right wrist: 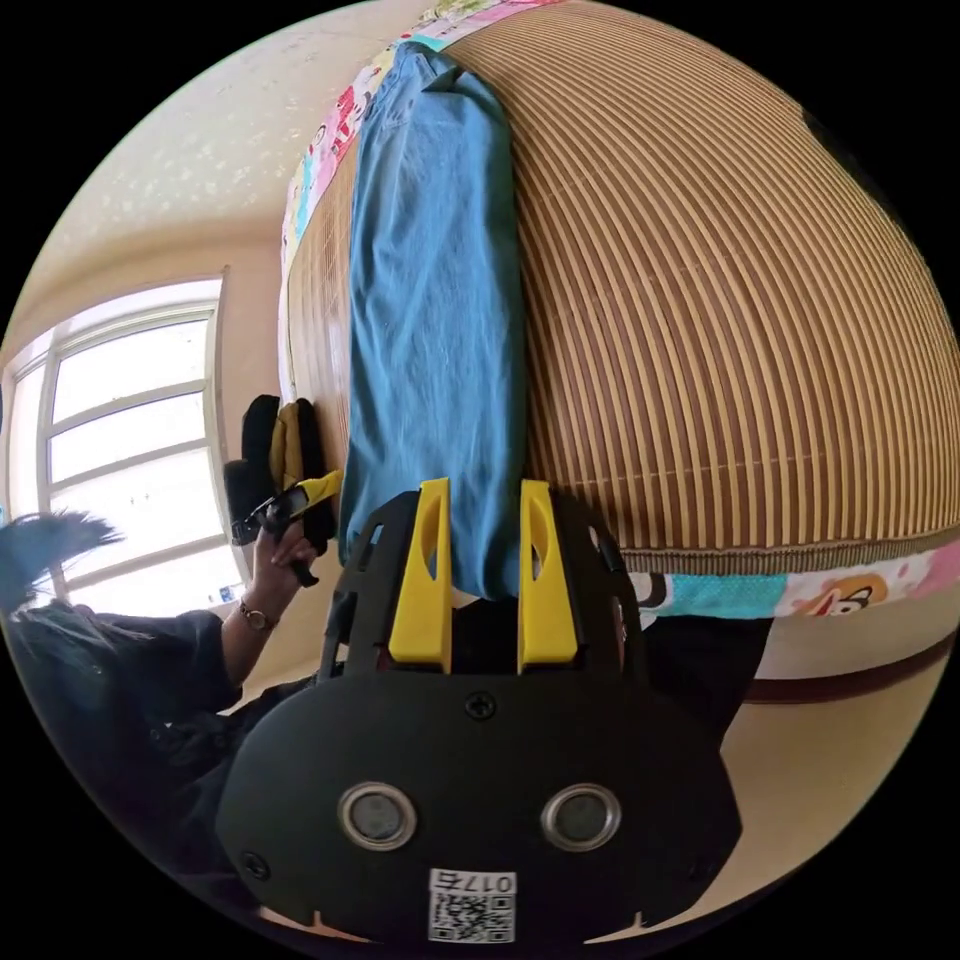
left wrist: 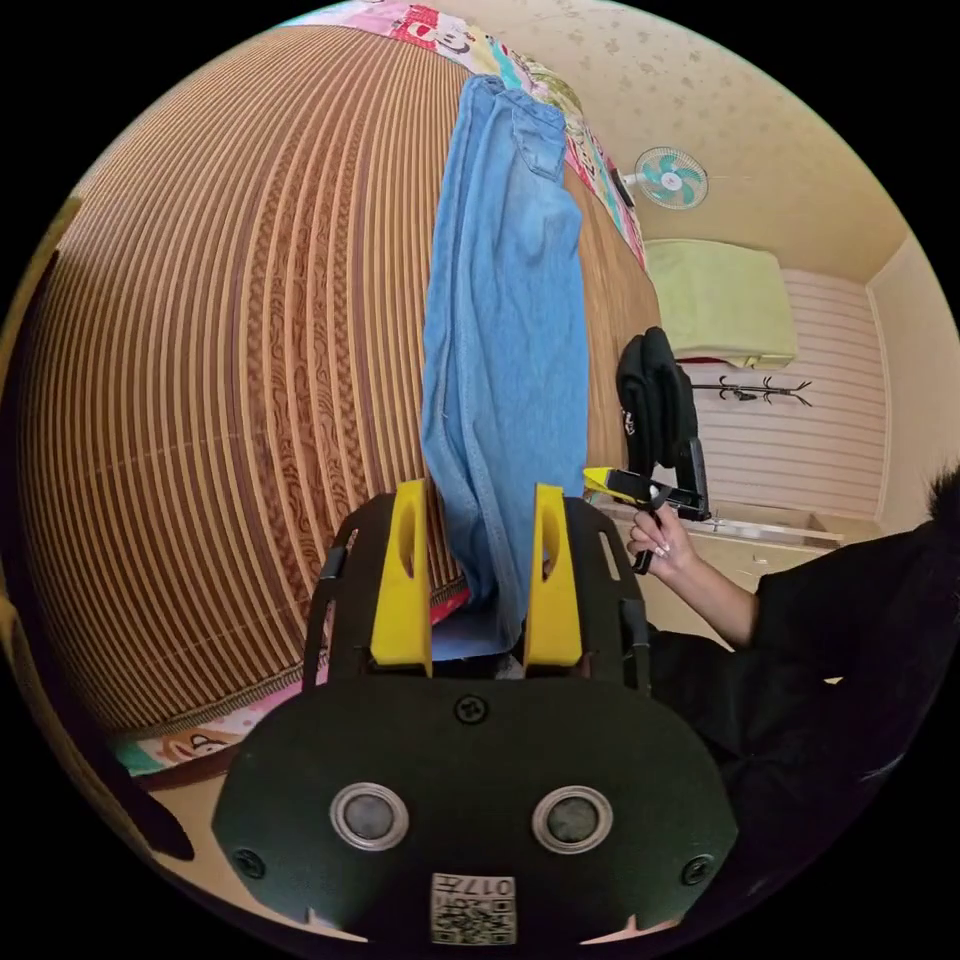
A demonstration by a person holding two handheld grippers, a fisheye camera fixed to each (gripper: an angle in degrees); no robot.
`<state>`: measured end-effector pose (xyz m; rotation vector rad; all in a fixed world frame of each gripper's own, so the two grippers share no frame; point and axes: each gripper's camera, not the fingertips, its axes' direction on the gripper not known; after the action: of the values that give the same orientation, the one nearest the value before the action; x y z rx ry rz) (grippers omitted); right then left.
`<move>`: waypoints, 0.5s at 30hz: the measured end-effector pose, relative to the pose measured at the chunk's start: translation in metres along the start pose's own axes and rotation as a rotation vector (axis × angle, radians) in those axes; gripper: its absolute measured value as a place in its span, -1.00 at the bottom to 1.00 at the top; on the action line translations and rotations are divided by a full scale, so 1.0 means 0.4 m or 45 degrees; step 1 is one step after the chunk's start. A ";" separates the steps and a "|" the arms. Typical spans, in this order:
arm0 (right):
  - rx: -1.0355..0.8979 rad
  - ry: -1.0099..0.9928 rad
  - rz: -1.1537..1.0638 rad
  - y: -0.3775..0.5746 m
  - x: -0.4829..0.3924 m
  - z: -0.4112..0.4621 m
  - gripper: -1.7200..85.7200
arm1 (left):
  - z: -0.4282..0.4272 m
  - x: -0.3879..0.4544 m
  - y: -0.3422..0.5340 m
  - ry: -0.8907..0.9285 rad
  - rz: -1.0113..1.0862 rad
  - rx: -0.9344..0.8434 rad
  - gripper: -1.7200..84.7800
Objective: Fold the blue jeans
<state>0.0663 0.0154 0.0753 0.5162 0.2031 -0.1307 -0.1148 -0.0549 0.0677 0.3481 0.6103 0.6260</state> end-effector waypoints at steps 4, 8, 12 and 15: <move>-0.143 -0.266 -0.062 -0.035 0.027 0.053 -0.81 | 0.091 0.010 -0.016 0.159 0.042 -0.219 -0.88; -0.205 -0.571 -0.202 -0.009 -0.010 -0.061 -0.87 | 0.028 0.126 0.017 0.536 0.168 -0.270 -0.89; -0.260 -0.698 -0.397 0.051 -0.053 -0.184 -0.87 | -0.001 0.127 0.086 0.998 0.105 -0.273 -0.89; -0.412 -0.483 -0.313 0.080 -0.005 -0.171 -0.86 | 0.047 0.060 0.157 0.589 -0.097 -0.440 -0.86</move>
<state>0.0592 0.0775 0.0330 0.1356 -0.0849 -0.4235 -0.1152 0.0058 0.1018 -0.1506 0.9341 0.7299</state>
